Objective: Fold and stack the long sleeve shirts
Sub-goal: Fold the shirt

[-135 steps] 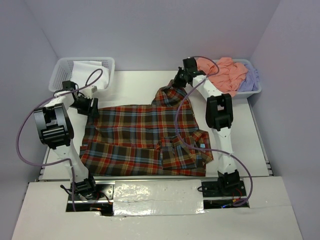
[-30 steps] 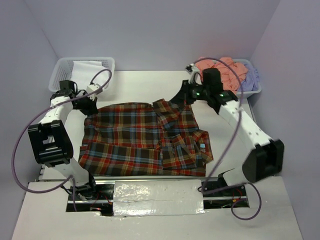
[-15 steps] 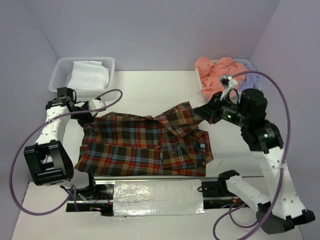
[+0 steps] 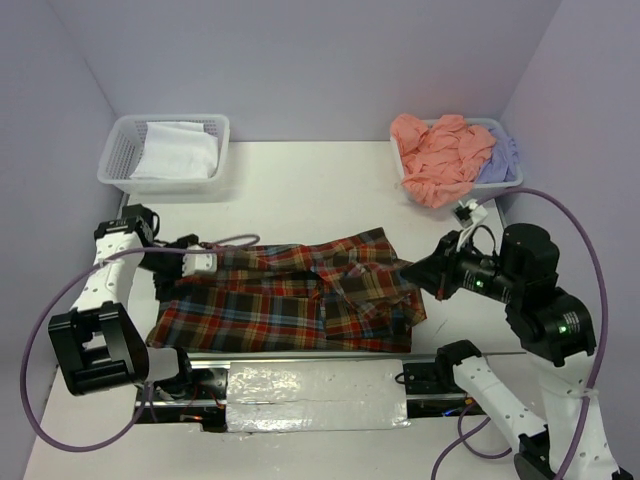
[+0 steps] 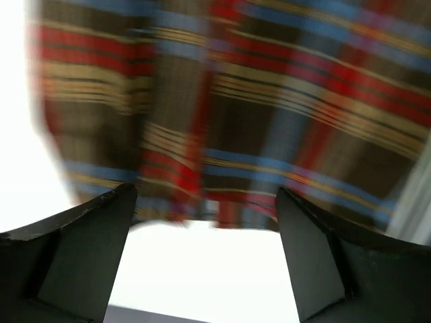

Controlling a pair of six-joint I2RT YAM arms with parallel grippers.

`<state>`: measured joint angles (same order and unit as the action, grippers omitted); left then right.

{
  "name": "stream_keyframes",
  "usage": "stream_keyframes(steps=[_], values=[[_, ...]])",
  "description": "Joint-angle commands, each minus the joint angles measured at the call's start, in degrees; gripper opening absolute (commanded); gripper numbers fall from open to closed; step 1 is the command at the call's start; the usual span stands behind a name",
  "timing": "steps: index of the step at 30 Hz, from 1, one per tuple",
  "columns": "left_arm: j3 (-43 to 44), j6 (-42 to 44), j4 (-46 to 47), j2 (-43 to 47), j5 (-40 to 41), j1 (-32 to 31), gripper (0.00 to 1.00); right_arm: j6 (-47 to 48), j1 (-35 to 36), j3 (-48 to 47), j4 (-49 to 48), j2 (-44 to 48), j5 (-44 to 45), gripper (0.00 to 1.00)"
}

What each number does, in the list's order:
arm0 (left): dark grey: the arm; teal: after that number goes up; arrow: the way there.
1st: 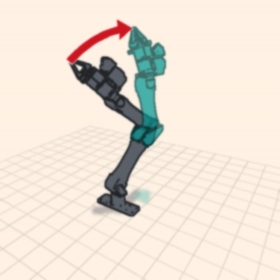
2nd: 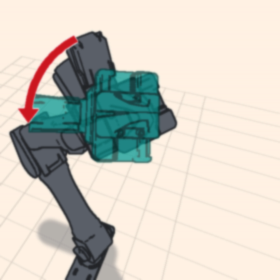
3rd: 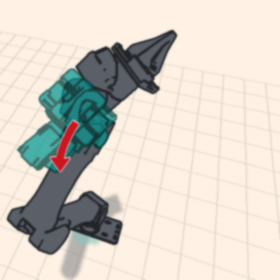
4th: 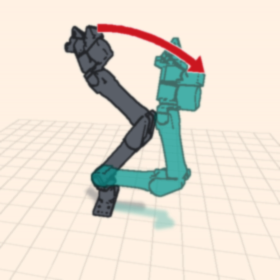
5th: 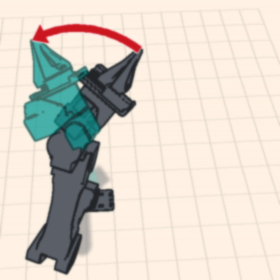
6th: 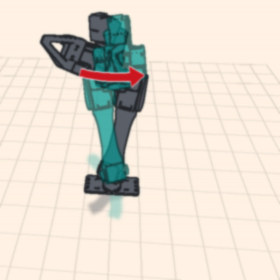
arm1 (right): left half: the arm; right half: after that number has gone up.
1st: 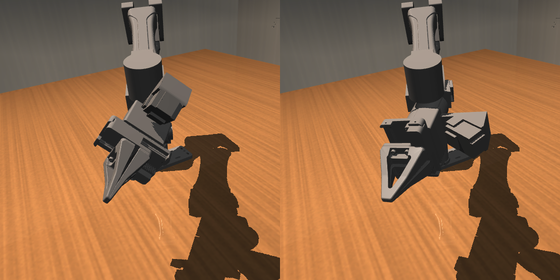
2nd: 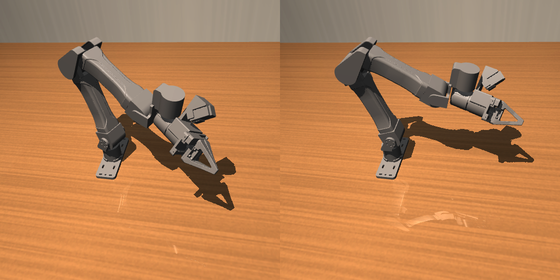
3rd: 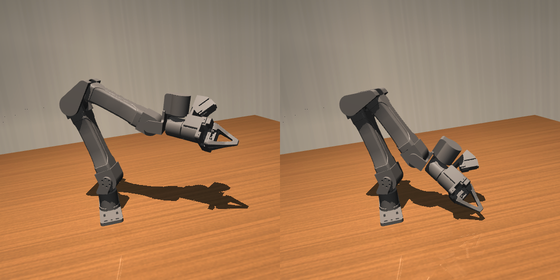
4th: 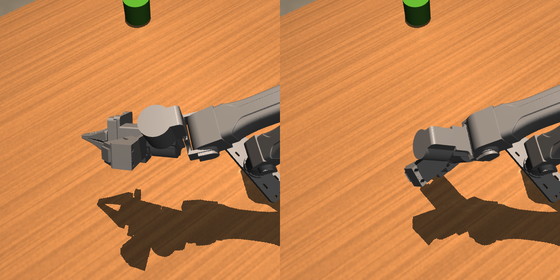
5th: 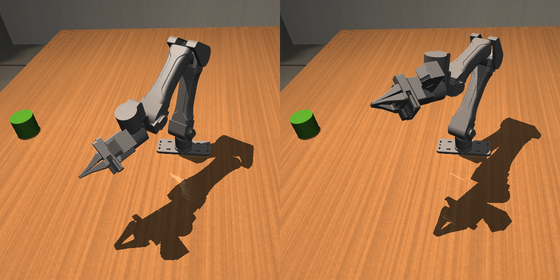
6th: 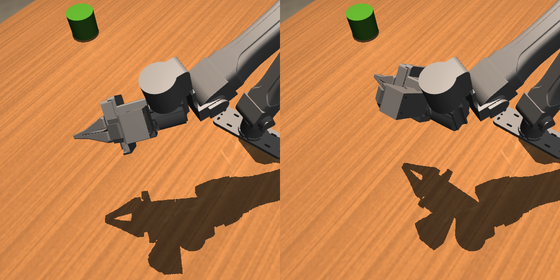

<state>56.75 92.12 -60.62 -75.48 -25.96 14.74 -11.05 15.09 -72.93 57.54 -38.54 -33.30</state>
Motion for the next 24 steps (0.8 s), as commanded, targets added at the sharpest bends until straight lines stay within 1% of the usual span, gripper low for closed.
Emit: stream_keyframes(steps=[1, 3, 5, 6, 7, 8, 9, 10, 11, 12, 13, 14, 15, 16, 17, 21, 24], values=[[-3.31, 12.81, -11.34, 2.27, 7.39, -0.06, 0.99, 0.42, -0.33, 4.71, 1.62, 1.36, -5.99, 0.0], [-1.83, 11.34, -12.33, 2.36, 8.9, -0.06, 0.99, 0.59, -0.33, 7.53, 0.56, 1.8, -5.73, 0.0], [3.61, 4.94, -10.84, 1.66, 3.83, -0.06, 0.99, 1.12, -0.32, 9.64, -0.41, 1.98, -5.81, 0.0], [8.07, 1.7, -9.62, 1.13, 1.02, -0.06, 0.97, 1.29, -0.24, 10.34, -1.45, 1.9, -5.9, 0.0], [10.03, -4.95, -6.65, 0.52, -3.7, -0.06, 0.89, 1.29, -0.24, 11.39, -1.81, 1.72, -5.9, 0.0], [11.44, -7.37, -5.83, -1.14, -5.32, -0.15, 0.82, 1.47, -0.24, 11.84, -2.42, 1.28, -5.9, 0.0], [13.28, -9.91, -5.48, -2.11, -5.94, -1.2, 0.66, 1.56, -0.24, 12.28, -2.69, 1.11, -5.64, 0.0], [13.21, -11.16, -5.04, -2.91, -4.21, -2.25, 0.62, 1.64, -0.24, 12.98, -2.96, 0.93, -5.55, 0.0], [12.51, -12.73, -1.73, -3.79, -2.19, -3.39, 0.6, 1.56, -0.33, 13.16, -3.48, 0.93, -5.55, 0.0], [9.29, -15.01, 1.35, -3.88, 0.09, -5.49, 0.6, 1.38, -0.15, 13.51, -4.44, 0.93, -5.46, 0.0], [7.08, -17.21, 4.43, -3.71, 4.73, -6.38, 0.62, 1.29, -0.24, 13.86, -4.97, 0.93, -5.81, 0.0], [5.06, -17.58, 9.68, -2.92, 6.69, -7.26, 0.65, 1.03, -0.24, 14.04, -5.68, 0.84, -5.9, 0.0], [1.29, -17.76, 12.34, -2.31, 8.27, -8.49, 0.67, 0.86, -0.24, 14.13, -5.86, 0.75, -5.9, 0.0], [-0.22, -18.37, 14.72, -1.78, 9.59, -8.94, 0.71, 0.77, -0.24, 14.21, -5.95, 0.66, -6.07, 0.0], [-2.06, -18.72, 18.83, -0.64, 11.35, -9.46, 0.73, 0.59, -0.33, 14.39, -6.12, 0.49, -6.16, 0.0], [-3.05, -20.39, 24.39, -0.54, 13.12, -9.38, 0.72, -0.29, -0.24, 15.09, -7.0, 0.66, -6.78, 0.0], [-3.93, -20.31, 25.64, -2.12, 14.96, -9.47, 0.72, -0.73, -0.24, 15.53, -7.44, 0.84, -6.6, 0.0]])
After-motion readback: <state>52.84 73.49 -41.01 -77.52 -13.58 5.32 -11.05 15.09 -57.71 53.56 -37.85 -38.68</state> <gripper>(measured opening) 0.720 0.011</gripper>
